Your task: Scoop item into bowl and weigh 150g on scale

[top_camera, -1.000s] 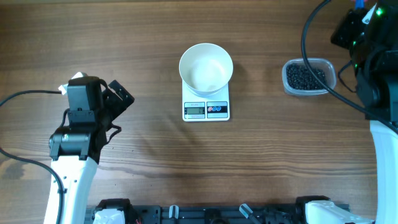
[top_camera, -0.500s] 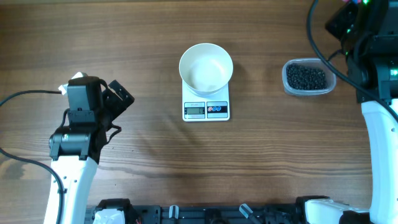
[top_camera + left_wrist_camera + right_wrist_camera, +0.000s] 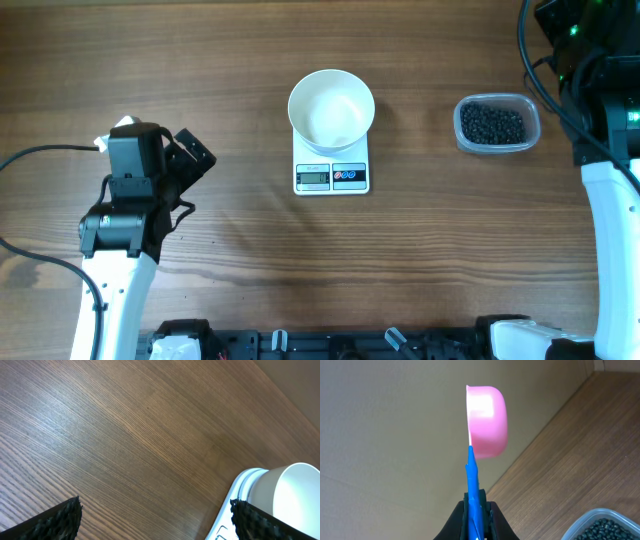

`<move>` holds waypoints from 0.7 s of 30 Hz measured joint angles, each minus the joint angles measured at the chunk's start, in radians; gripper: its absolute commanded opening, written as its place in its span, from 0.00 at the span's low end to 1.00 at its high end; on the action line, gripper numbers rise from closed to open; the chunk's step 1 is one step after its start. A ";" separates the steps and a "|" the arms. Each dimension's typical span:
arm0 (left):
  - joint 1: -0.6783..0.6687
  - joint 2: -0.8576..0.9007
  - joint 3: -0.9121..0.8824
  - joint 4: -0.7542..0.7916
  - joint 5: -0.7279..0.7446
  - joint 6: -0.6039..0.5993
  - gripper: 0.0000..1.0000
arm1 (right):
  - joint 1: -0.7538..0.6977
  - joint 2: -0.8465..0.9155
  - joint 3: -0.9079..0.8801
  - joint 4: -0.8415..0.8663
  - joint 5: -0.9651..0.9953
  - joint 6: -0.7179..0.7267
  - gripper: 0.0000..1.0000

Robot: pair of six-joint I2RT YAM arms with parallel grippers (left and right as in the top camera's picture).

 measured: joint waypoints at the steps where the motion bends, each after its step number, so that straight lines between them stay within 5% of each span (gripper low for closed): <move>1: 0.000 0.000 0.000 0.000 0.000 0.000 1.00 | 0.000 0.000 0.000 0.000 0.000 0.002 0.04; 21: 0.000 0.000 0.000 0.000 0.000 0.000 1.00 | -0.009 0.000 0.000 -0.005 0.000 -0.367 0.04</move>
